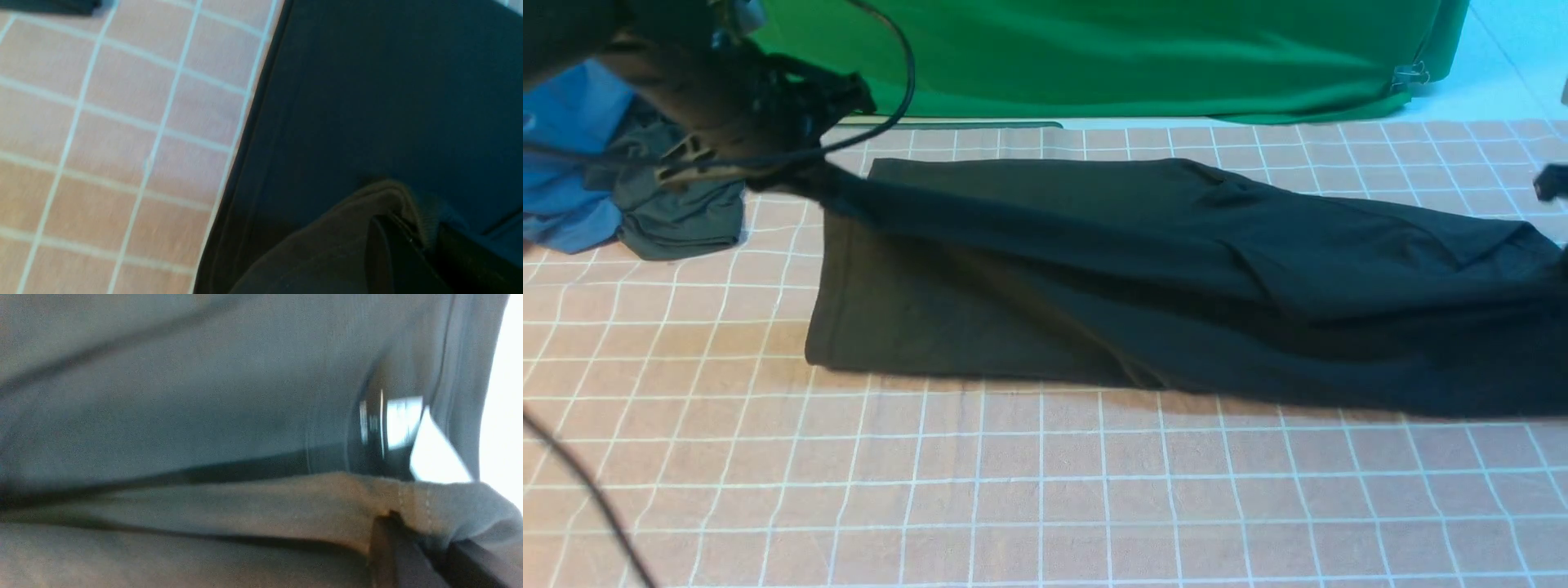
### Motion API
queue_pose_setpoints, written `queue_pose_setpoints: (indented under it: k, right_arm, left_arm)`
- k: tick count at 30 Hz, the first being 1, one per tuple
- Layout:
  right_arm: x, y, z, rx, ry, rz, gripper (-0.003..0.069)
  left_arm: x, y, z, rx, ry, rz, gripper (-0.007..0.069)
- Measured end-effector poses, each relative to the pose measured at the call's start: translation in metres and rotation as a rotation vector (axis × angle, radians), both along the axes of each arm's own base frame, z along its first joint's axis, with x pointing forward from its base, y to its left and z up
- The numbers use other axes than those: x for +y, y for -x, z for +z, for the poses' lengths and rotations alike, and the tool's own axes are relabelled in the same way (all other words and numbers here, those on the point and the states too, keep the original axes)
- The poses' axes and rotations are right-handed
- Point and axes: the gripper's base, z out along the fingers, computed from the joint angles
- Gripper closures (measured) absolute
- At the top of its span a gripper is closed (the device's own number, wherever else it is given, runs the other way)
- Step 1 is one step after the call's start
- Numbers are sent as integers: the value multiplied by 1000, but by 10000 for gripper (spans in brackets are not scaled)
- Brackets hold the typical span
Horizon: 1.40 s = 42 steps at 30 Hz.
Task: Fold a long-sleeved shirt over a pink coffee tablecloth.
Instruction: 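Fold the black garment in half by bringing its near edge over to the far edge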
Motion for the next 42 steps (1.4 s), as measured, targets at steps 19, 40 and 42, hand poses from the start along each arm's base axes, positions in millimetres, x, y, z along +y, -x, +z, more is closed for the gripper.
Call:
queue_pose_setpoints:
  k: [19,40,42]
  right_arm:
    - [-12,-103,-47,-205,42,-14,546]
    - [120,-106,11,-311,-65,497,617]
    - [142,-106,-2,-282,-86,550,620]
  left_arm:
    - [-8,-93,-79,-25,12,35,591]
    - [-3,-97,-78,-65,-37,46,591]
    - [-3,-97,-78,-60,-38,47,591]
